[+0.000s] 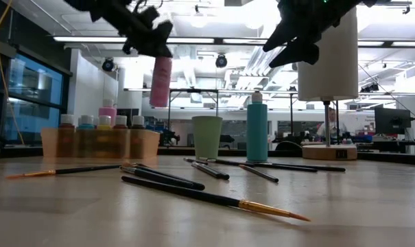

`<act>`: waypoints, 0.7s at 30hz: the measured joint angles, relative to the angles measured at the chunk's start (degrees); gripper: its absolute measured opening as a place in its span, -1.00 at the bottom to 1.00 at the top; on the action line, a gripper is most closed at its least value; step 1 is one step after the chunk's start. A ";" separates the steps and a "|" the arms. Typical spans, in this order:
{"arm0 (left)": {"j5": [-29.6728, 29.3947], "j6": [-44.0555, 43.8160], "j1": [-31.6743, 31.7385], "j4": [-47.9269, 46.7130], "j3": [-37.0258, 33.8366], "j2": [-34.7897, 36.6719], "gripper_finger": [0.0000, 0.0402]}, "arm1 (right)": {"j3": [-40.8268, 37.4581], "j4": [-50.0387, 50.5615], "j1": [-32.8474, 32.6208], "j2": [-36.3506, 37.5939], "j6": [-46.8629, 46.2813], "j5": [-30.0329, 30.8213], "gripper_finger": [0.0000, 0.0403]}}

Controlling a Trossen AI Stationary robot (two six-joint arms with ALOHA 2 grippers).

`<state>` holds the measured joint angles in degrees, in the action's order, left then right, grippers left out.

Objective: Pick & Place Paint Supplies
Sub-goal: Put the pink paint bottle into the orange bin

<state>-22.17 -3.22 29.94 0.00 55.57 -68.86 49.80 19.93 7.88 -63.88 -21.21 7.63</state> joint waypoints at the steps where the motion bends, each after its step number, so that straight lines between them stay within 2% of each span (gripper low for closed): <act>1: -0.88 -1.69 0.87 -0.20 -1.09 -0.16 -0.43 | 0.00 -0.01 0.00 -0.01 -0.01 0.46 0.42; 8: -6.55 -10.56 7.49 1.02 -5.74 -1.29 -0.43 | 0.00 -0.01 0.00 -0.02 -1.49 0.59 0.42; 13: -6.17 -12.15 11.02 0.33 -7.95 -1.79 -0.43 | -0.02 -0.01 0.00 -0.02 -1.51 1.45 0.42; 21: -5.75 -12.60 11.31 4.58 -11.28 -4.60 -0.43 | -0.02 -0.01 0.00 -0.04 -1.51 2.97 0.42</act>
<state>-27.92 -15.82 41.25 4.58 44.29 -73.46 49.78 19.92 7.88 -63.92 -22.72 10.60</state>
